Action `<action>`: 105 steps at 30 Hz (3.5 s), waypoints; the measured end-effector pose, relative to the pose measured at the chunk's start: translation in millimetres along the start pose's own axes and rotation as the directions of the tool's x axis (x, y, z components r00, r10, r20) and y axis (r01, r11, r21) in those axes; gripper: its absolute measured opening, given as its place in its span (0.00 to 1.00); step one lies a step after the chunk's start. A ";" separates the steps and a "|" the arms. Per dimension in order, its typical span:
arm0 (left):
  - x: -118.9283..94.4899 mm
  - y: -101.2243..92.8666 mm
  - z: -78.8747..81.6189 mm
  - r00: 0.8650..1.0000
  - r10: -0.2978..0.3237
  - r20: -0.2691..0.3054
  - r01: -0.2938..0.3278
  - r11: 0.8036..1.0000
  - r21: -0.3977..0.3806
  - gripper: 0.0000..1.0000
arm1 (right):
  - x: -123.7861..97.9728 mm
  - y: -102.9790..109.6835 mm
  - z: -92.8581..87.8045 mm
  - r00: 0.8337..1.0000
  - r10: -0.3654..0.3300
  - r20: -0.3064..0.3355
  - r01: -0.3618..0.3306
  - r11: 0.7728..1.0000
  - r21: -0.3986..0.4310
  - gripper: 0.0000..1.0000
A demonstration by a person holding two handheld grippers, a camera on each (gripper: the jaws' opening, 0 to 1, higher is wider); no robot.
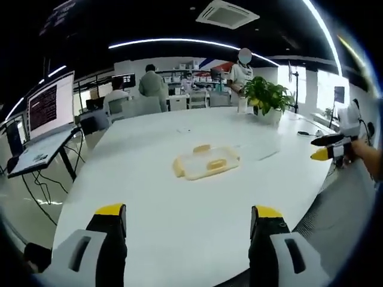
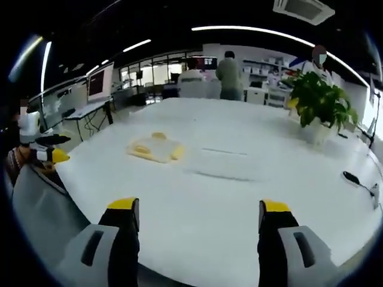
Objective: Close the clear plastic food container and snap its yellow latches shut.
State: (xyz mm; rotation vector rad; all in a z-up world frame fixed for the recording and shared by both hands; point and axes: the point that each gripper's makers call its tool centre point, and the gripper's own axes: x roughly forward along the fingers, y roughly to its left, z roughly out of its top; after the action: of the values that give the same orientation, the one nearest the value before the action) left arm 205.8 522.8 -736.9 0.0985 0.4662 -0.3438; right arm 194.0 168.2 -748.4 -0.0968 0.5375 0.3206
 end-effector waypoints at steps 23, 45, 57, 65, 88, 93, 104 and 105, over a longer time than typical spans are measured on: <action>37.9 36.2 39.4 0.999 -0.046 0.002 0.046 0.995 0.085 0.80 | 69.9 5.7 96.1 0.982 0.118 0.144 -0.100 0.987 -0.125 0.71; 147.7 56.4 79.5 0.993 -0.076 -0.086 0.106 0.897 0.429 0.75 | 159.6 5.6 124.1 0.967 0.253 -0.002 -0.230 0.876 -0.424 0.69; 199.6 54.9 67.6 0.977 -0.091 -0.194 0.192 0.774 0.603 0.74 | 206.9 29.9 107.9 0.937 0.303 -0.175 -0.340 0.670 -0.660 0.66; 219.9 43.1 49.6 0.959 -0.134 -0.251 0.277 0.643 0.714 0.74 | 225.6 42.2 82.6 0.900 0.315 -0.302 -0.432 0.548 -0.716 0.62; 250.6 16.0 30.2 0.855 -0.249 -0.456 0.517 0.488 0.703 0.66 | 253.3 45.8 47.8 0.777 0.308 -0.549 -0.629 0.350 -0.694 0.52; 252.1 12.9 25.1 0.813 -0.280 -0.511 0.580 0.465 0.669 0.61 | 254.7 46.8 44.0 0.740 0.321 -0.591 -0.672 0.335 -0.660 0.51; 247.2 2.6 14.9 0.722 -0.360 -0.591 0.692 0.394 0.605 0.42 | 249.1 50.4 33.6 0.638 0.359 -0.682 -0.769 0.336 -0.543 0.38; 246.2 1.8 13.7 0.712 -0.362 -0.601 0.702 0.388 0.597 0.40 | 249.4 50.3 33.4 0.632 0.359 -0.686 -0.774 0.335 -0.537 0.38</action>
State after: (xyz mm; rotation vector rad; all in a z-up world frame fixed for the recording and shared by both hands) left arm 418.3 447.8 -836.9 0.9579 0.7008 -1.2344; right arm 396.2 290.0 -849.2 -0.9367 0.8624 1.3292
